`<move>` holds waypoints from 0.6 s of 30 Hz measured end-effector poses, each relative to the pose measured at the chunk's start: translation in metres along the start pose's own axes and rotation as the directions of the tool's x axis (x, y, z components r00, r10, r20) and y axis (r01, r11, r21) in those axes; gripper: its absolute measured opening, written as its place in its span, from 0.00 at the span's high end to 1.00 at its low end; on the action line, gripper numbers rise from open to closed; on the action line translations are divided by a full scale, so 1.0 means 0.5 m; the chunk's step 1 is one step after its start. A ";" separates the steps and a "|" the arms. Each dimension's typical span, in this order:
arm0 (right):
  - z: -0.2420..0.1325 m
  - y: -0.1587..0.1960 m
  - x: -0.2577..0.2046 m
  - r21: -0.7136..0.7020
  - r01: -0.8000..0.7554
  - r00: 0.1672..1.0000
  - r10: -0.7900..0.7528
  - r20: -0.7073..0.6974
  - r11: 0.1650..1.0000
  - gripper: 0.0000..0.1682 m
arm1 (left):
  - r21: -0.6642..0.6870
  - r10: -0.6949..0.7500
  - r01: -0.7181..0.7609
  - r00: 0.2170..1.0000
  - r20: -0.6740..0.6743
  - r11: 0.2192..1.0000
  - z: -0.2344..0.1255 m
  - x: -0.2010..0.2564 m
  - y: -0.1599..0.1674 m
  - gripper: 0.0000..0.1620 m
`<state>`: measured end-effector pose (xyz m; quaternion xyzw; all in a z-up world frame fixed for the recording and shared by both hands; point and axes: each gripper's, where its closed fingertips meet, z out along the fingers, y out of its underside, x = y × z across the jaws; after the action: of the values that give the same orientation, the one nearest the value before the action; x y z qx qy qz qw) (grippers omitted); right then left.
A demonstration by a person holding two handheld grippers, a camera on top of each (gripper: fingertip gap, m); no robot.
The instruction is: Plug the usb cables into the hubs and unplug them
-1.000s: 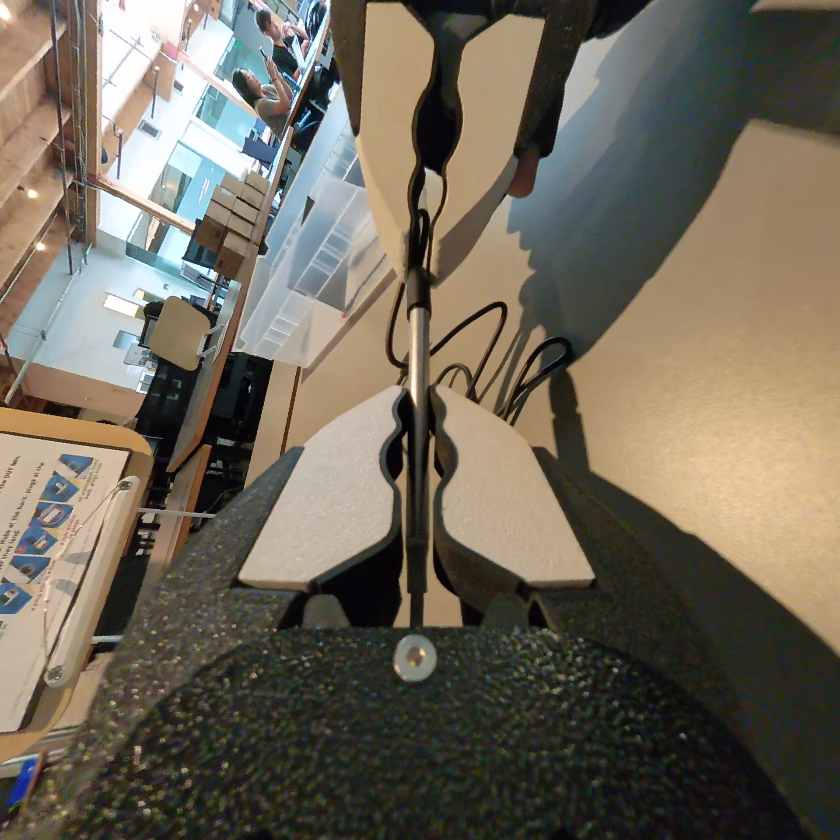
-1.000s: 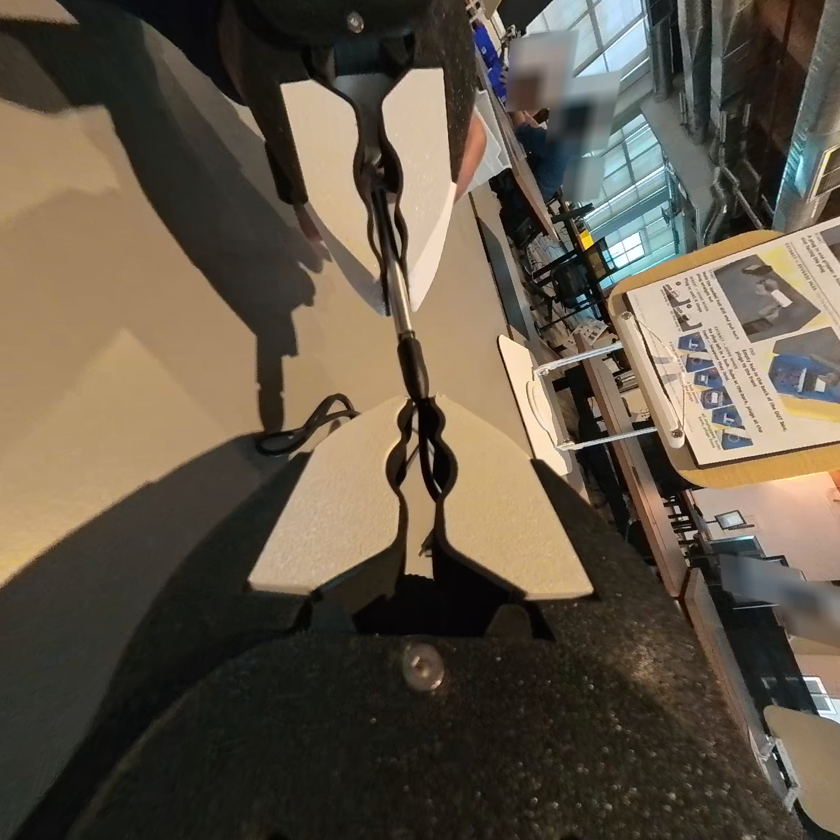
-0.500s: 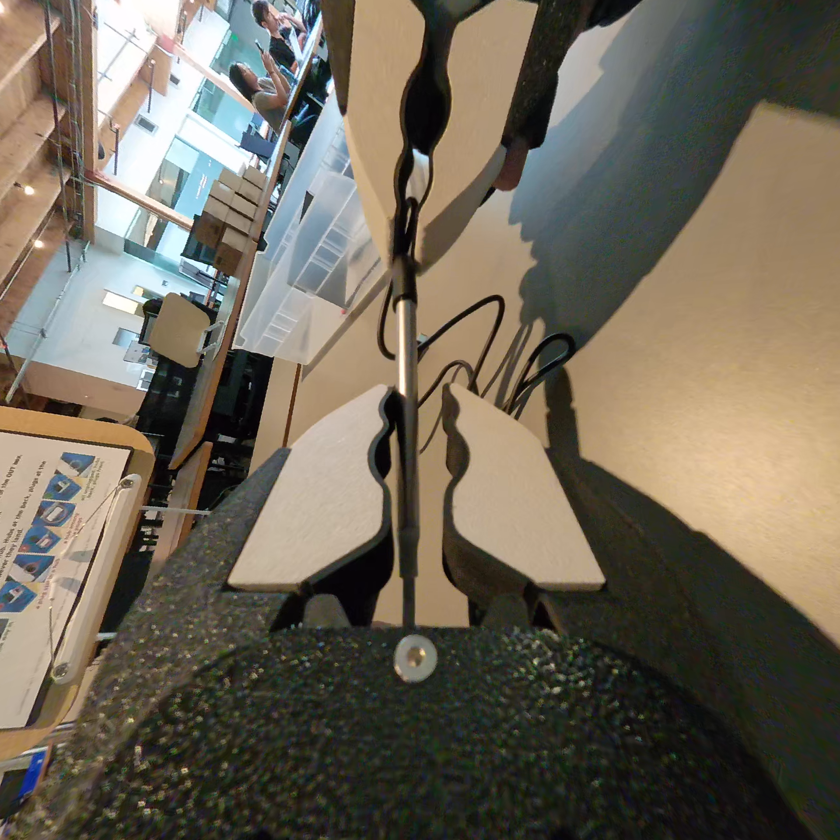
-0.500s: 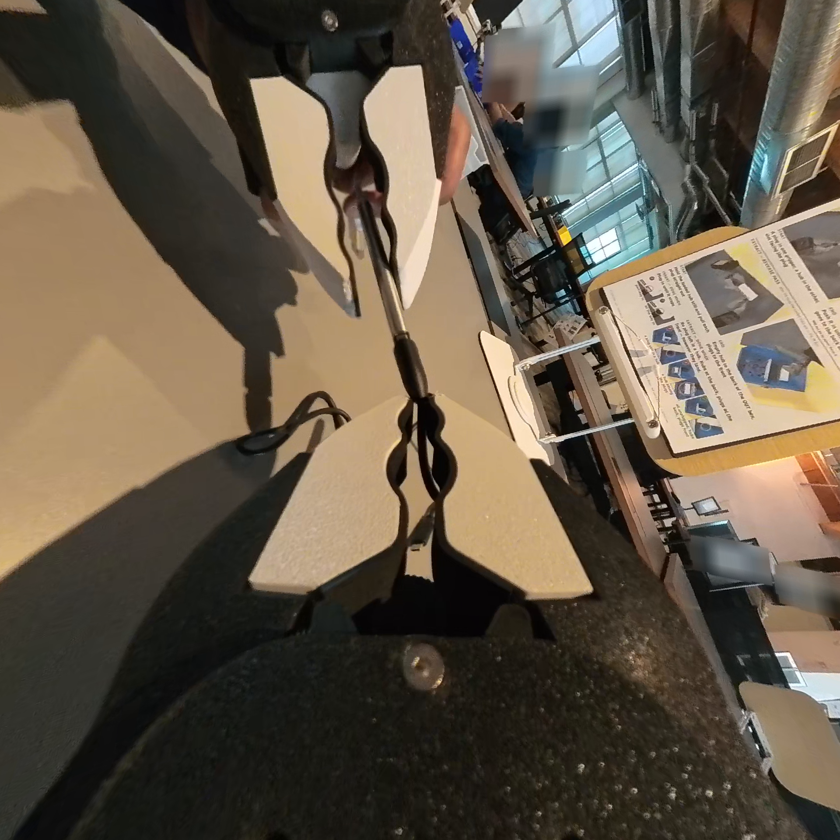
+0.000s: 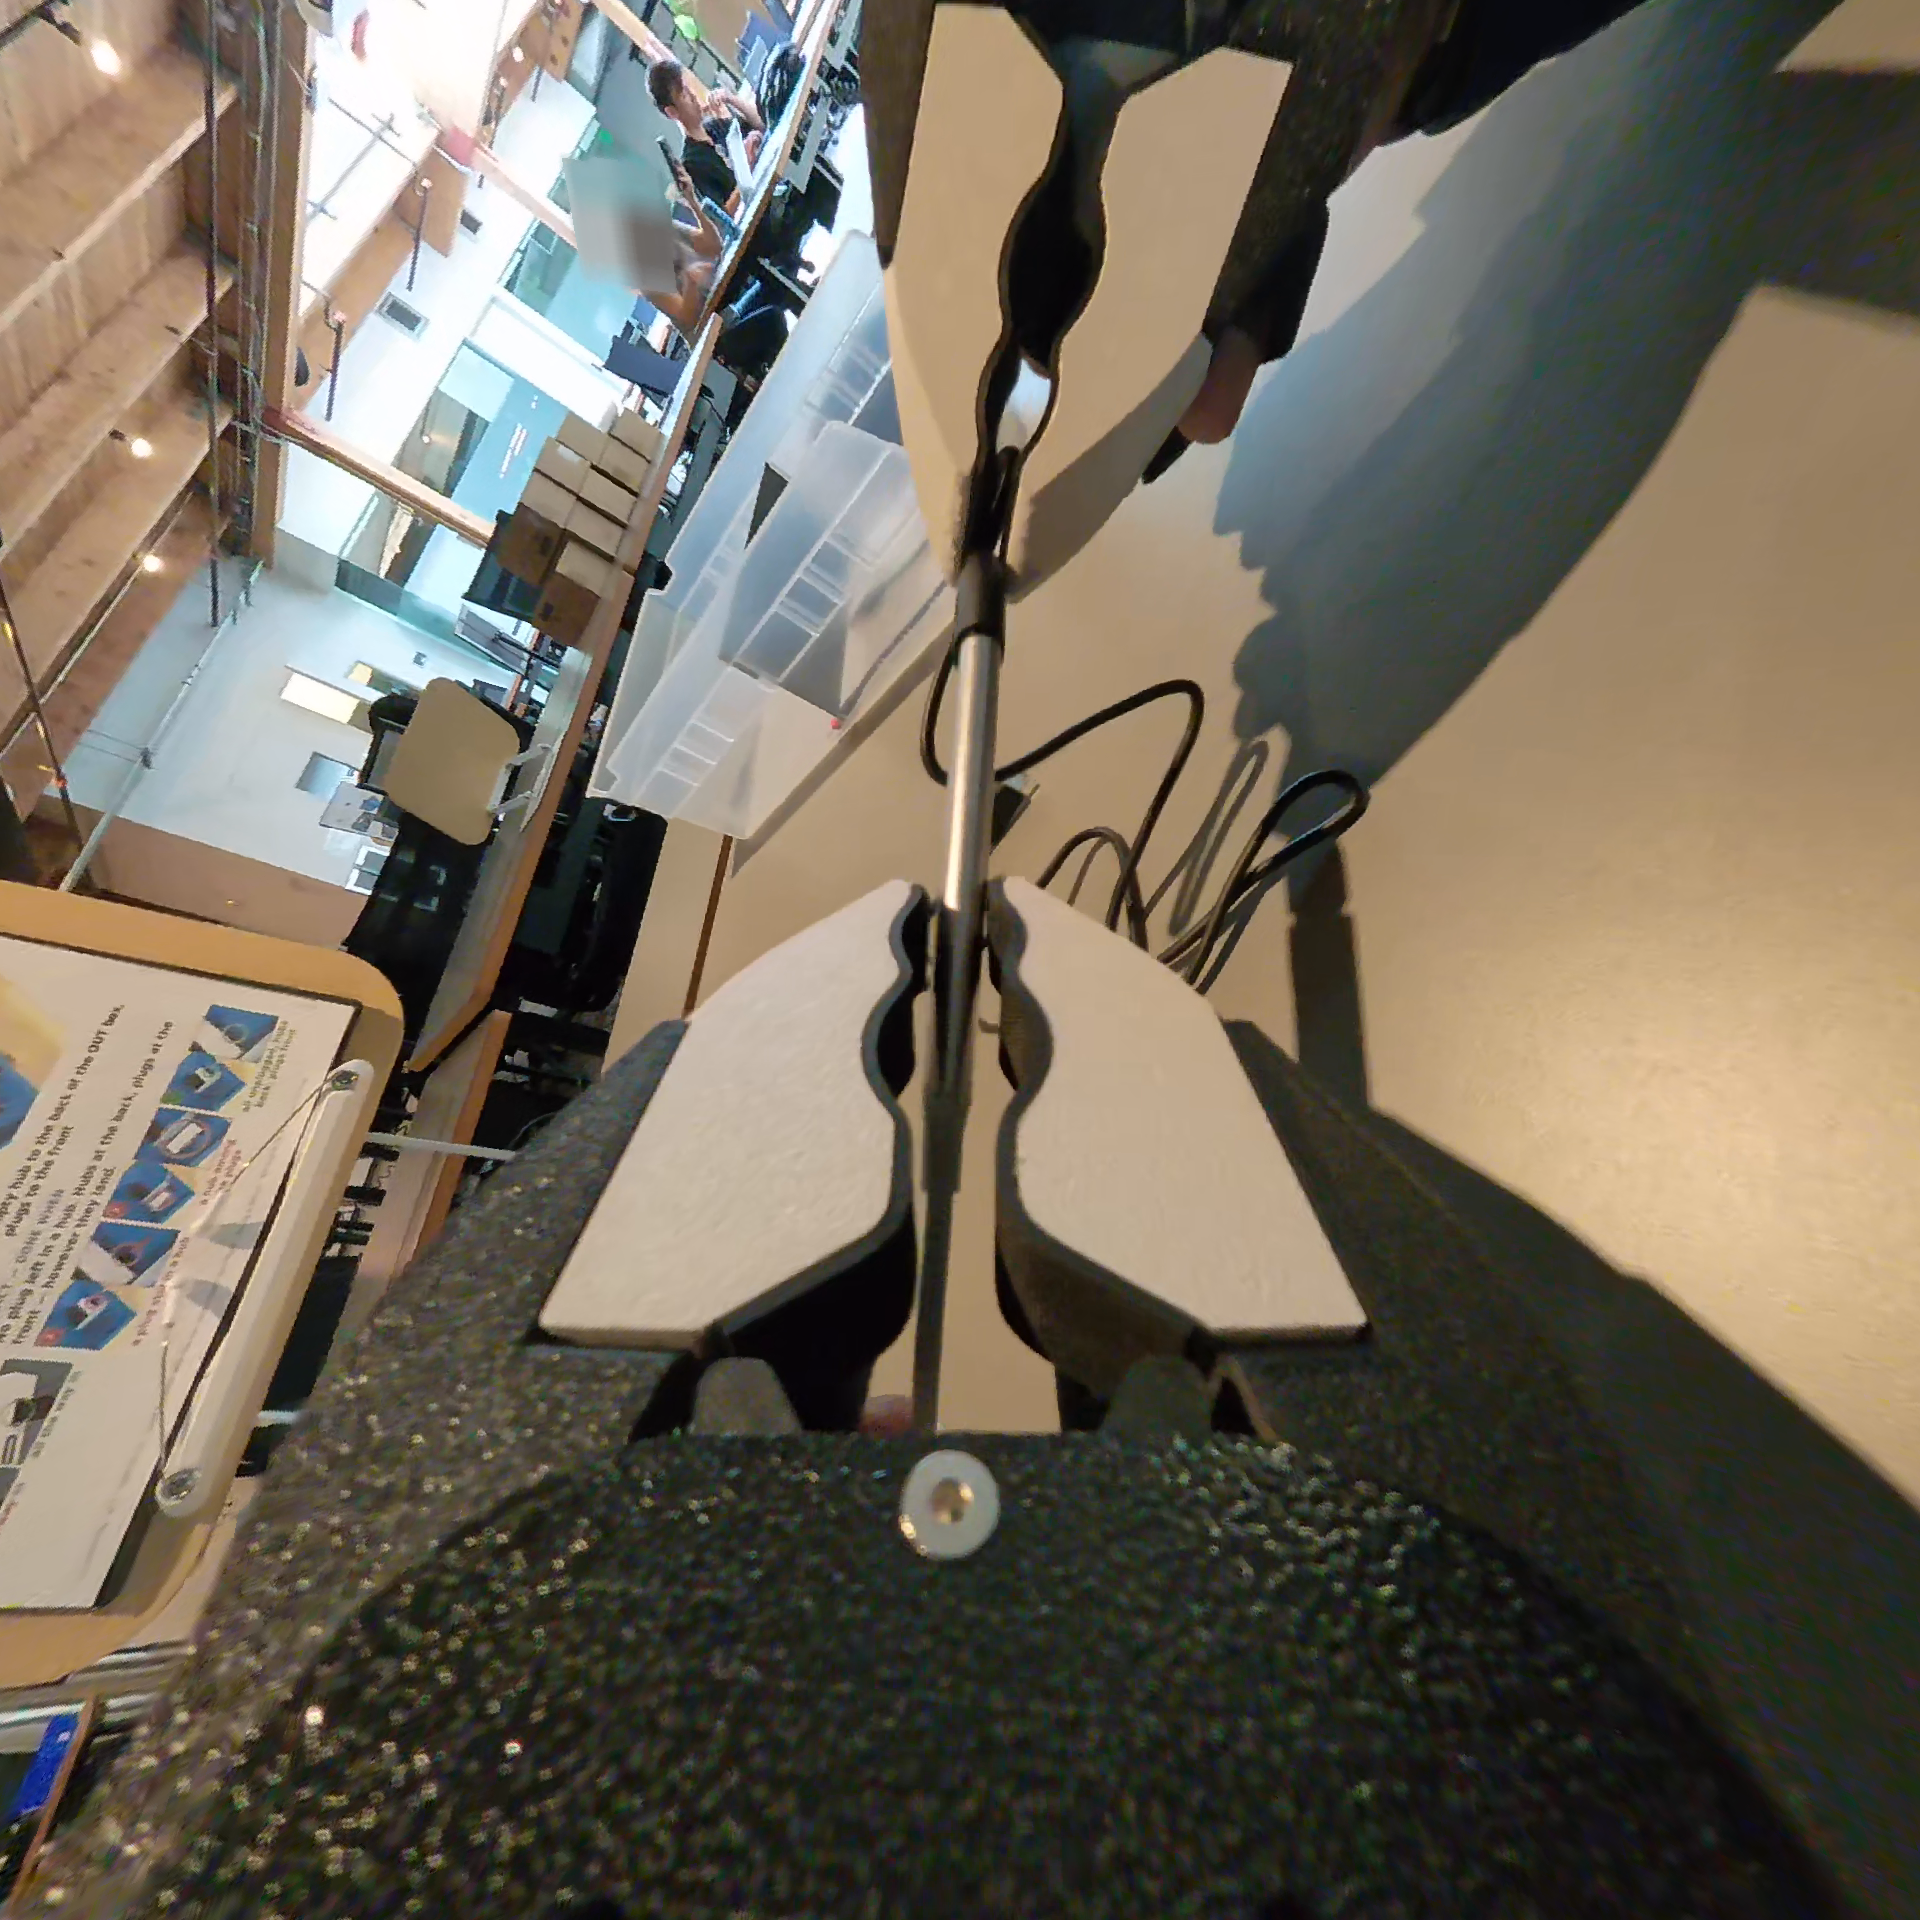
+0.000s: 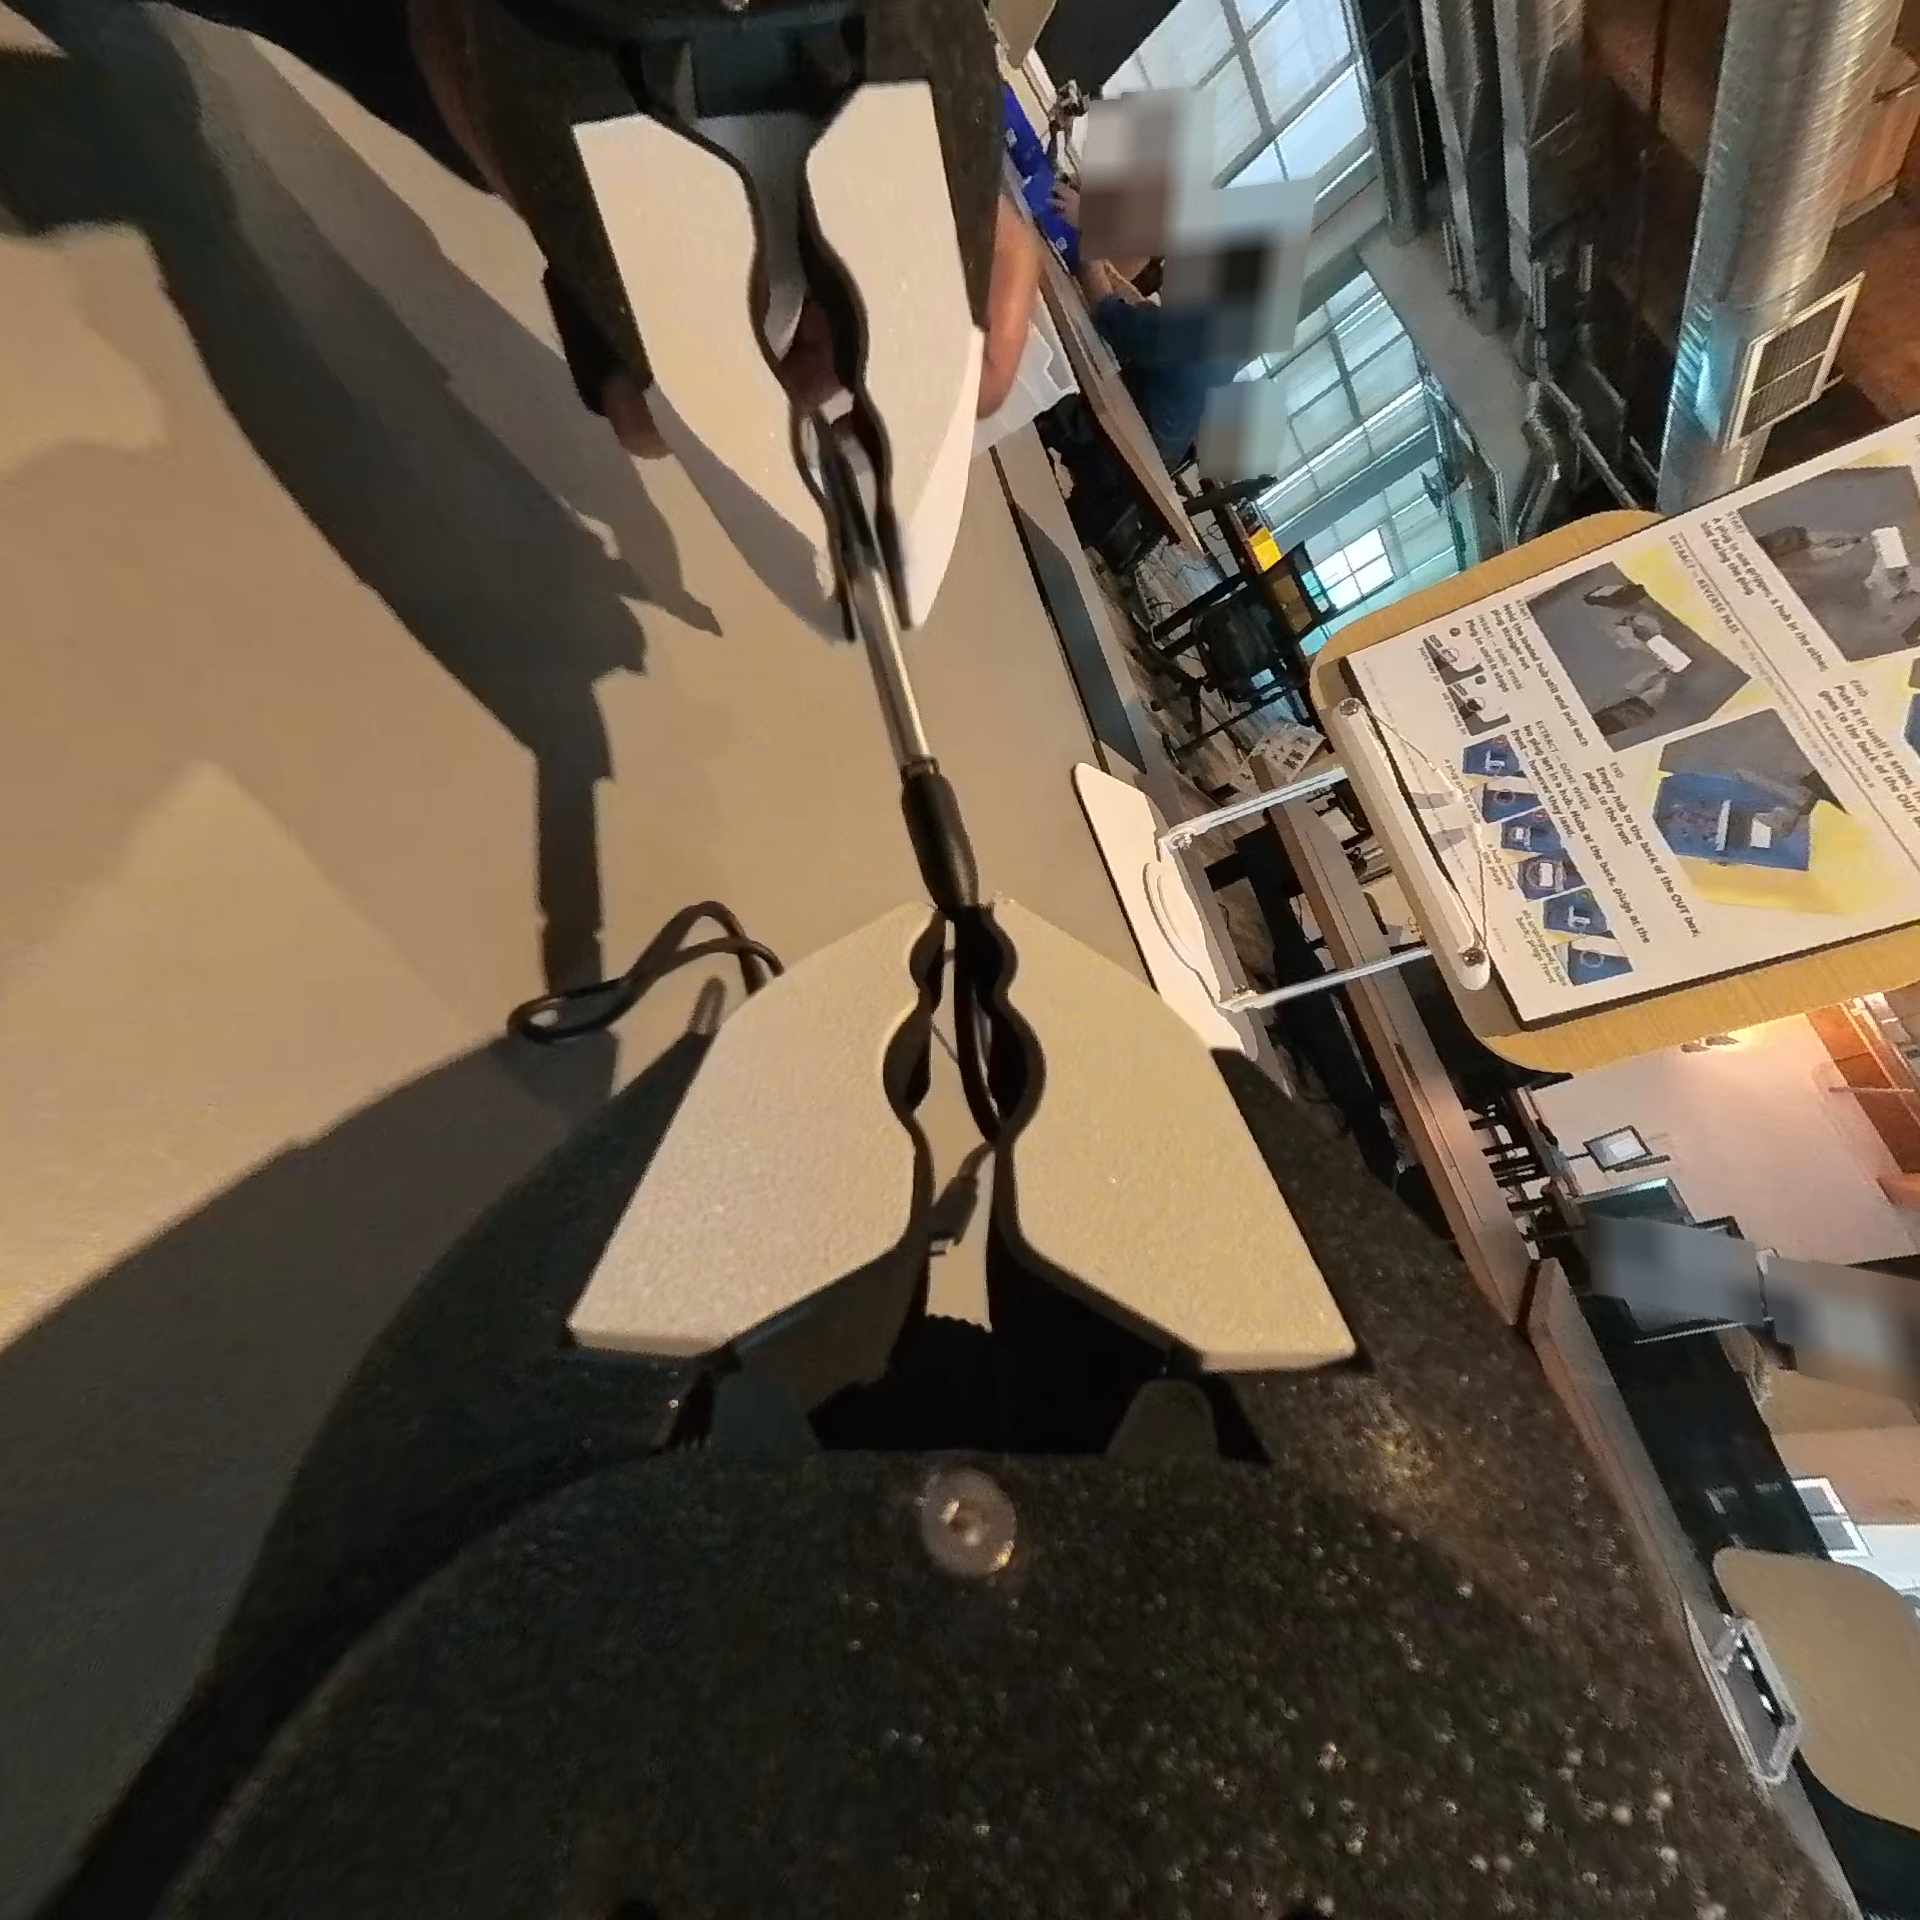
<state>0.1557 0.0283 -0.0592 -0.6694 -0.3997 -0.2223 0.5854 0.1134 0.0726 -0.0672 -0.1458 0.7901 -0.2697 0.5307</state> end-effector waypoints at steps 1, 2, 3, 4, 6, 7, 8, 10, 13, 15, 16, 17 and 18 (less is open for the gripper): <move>-0.001 0.001 0.002 0.000 -0.003 1.000 0.003 -0.002 1.000 0.97 | -0.003 0.003 -0.003 1.000 0.003 1.000 -0.002 -0.002 0.003 0.92; -0.003 0.001 0.003 0.004 -0.007 1.000 0.007 -0.004 1.000 0.97 | -0.008 0.006 -0.006 1.000 0.006 1.000 -0.005 -0.005 0.006 0.90; -0.004 -0.001 0.004 0.011 -0.010 1.000 0.010 -0.006 1.000 0.97 | -0.015 0.008 -0.008 1.000 0.014 1.000 -0.007 -0.008 0.011 0.90; -0.006 -0.003 0.006 0.018 -0.013 1.000 0.013 -0.008 1.000 0.97 | -0.021 0.008 -0.007 1.000 0.019 1.000 -0.008 -0.011 0.015 0.89; -0.007 -0.006 0.007 0.028 -0.019 1.000 0.019 -0.010 0.999 0.97 | -0.025 0.001 -0.001 1.000 0.008 1.000 -0.010 -0.010 0.020 0.89; -0.007 -0.006 0.007 0.029 -0.019 1.000 0.019 -0.009 0.999 0.97 | -0.024 0.001 -0.001 1.000 0.003 1.000 -0.011 -0.009 0.020 0.91; -0.006 -0.005 0.006 0.028 -0.017 1.000 0.017 -0.006 0.999 0.97 | -0.022 0.008 -0.008 1.000 0.007 1.000 -0.012 -0.009 0.019 0.94; -0.006 -0.005 0.004 0.025 -0.012 1.000 0.013 -0.004 1.000 0.97 | -0.021 0.022 -0.022 1.000 0.003 1.000 -0.014 -0.008 0.017 0.95; -0.005 -0.006 0.001 0.026 -0.012 1.000 0.012 0.003 1.000 0.97 | -0.041 0.038 -0.039 0.999 -0.023 0.998 -0.014 0.000 0.020 0.95; -0.003 -0.002 -0.003 0.014 -0.004 1.000 0.004 0.012 1.000 0.97 | -0.064 0.043 -0.045 0.999 -0.031 0.997 -0.013 0.003 0.025 0.95; -0.002 0.001 -0.005 0.006 0.001 1.000 -0.001 0.015 1.000 0.97 | -0.070 0.050 -0.052 0.998 -0.032 0.996 -0.012 0.004 0.026 0.95; -0.001 0.003 -0.006 -0.001 0.006 1.000 -0.006 0.016 1.000 0.97 | -0.071 0.053 -0.055 0.998 -0.035 0.996 -0.013 0.006 0.025 0.95; 0.000 0.004 -0.006 -0.004 0.007 1.000 -0.007 0.016 1.000 0.97 | -0.072 0.052 -0.055 0.998 -0.034 0.996 -0.014 0.006 0.025 0.95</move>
<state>0.1553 0.0272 -0.0628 -0.6708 -0.4062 -0.2199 0.5802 0.1066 0.0829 -0.0746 -0.1394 0.8114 -0.2288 0.5195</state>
